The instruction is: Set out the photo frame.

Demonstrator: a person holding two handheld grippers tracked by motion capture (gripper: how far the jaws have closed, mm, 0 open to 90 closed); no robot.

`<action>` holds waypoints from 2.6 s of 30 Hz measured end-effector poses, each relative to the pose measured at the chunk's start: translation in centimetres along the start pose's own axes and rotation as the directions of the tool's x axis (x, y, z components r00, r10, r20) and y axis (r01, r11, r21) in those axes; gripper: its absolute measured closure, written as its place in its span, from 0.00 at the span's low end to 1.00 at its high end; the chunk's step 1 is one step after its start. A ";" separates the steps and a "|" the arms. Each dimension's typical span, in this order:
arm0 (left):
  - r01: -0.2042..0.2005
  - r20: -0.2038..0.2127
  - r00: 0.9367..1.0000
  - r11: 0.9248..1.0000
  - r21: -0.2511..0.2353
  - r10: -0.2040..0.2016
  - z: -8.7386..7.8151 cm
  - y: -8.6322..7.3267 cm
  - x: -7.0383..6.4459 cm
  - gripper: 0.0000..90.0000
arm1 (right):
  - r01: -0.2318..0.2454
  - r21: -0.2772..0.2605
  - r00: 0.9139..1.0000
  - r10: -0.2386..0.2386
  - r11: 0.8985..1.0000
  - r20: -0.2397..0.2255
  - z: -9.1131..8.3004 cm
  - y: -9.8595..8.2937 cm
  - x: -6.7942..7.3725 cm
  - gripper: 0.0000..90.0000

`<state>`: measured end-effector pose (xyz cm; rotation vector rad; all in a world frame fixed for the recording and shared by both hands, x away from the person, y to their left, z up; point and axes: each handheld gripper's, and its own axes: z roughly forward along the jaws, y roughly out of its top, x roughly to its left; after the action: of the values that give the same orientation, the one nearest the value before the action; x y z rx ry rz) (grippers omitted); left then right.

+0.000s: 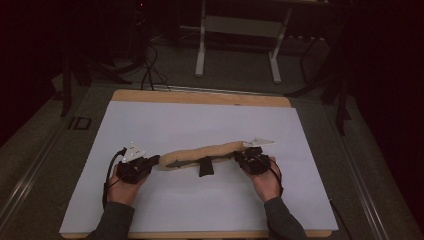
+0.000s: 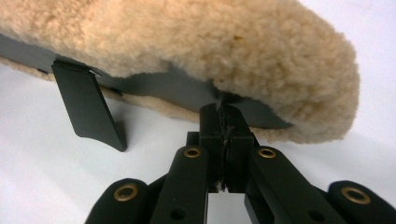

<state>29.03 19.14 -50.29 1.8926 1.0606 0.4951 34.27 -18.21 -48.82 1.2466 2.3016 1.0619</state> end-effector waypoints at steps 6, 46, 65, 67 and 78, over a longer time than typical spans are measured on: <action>-0.012 0.004 1.000 1.000 0.003 0.012 -0.2 -0.1 -0.3 1.00 | 0.000 0.002 1.000 0.000 1.000 0.003 0.2 0.2 0.1 0.98; -0.066 0.049 0.997 0.998 0.007 0.065 -1.2 -1.0 -2.7 1.00 | 0.017 0.012 1.000 -0.017 1.000 0.002 1.3 2.0 1.3 0.99; -0.102 0.090 0.991 0.995 0.006 0.101 -1.5 -1.4 -4.4 1.00 | 0.036 0.008 0.999 -0.036 0.999 -0.018 1.9 2.6 2.6 0.99; -0.109 0.091 0.990 0.994 0.005 0.108 -1.5 -1.4 -4.6 1.00 | 0.034 0.008 0.999 -0.034 0.999 -0.023 1.9 2.6 2.8 0.99; -0.124 0.102 0.987 0.992 0.006 0.123 -1.4 -1.4 -5.3 1.00 | 0.051 0.008 0.998 -0.051 0.999 -0.031 2.1 2.7 3.2 0.99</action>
<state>24.50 15.79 -50.38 1.9812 0.8864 0.4580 35.22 -13.65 -47.98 1.1762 2.3502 1.0612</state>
